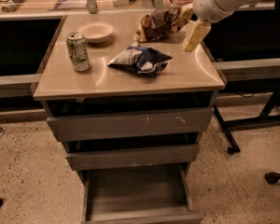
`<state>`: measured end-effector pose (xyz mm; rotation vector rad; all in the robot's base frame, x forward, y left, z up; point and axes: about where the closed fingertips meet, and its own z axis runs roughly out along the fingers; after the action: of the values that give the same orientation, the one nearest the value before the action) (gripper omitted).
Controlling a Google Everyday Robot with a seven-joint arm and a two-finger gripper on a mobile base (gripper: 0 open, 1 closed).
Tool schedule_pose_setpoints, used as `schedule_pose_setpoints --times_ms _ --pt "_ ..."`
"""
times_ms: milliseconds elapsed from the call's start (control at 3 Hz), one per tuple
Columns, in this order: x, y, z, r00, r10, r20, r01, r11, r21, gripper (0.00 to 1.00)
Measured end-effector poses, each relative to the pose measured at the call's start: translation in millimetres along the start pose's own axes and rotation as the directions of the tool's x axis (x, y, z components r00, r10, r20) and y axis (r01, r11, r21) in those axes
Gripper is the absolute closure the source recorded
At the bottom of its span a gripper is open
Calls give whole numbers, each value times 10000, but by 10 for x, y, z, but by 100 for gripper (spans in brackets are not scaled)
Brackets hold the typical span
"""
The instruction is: Place brown chip bag into bottom drawer
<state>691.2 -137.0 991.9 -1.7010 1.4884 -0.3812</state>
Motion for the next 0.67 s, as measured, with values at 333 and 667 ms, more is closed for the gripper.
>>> schedule_pose_setpoints --times_ms 333,667 --pt "80 -292 461 9955 -906 265 890 9943 582 0" --pt "471 -603 1307 9931 -1169 81 1161 9908 702 0"
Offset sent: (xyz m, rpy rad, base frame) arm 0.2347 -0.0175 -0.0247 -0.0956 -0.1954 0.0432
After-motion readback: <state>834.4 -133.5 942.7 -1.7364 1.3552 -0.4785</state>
